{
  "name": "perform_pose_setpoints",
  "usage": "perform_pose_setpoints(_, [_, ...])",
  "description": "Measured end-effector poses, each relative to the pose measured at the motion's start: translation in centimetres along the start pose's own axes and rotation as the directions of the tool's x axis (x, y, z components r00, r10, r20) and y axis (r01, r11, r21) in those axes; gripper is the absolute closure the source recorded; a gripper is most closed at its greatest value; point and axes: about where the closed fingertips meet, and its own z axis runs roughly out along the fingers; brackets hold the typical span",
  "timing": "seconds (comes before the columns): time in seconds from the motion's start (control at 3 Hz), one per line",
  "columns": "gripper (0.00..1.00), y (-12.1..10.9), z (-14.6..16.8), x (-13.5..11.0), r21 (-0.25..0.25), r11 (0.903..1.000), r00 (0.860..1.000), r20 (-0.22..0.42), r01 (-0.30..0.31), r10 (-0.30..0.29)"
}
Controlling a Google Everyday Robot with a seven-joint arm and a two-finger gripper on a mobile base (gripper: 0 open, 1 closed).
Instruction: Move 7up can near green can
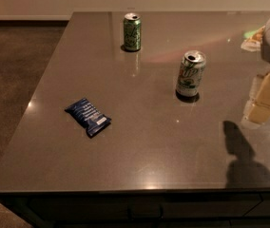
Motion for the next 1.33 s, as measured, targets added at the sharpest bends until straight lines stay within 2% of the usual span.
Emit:
perform_pose_setpoints(0.67, [0.0, -1.5, 1.1, -1.2, 0.042, 0.9985, 0.999, 0.022, -0.035, 0.034])
perform_pose_setpoints(1.0, [0.0, -3.6, 3.0, -2.5, 0.065, 0.9948, 0.996, 0.047, -0.078, 0.075])
perform_pose_setpoints(1.33, [0.0, -6.2, 4.9, -3.7, 0.067, 0.9881, 0.987, 0.087, -0.138, 0.132])
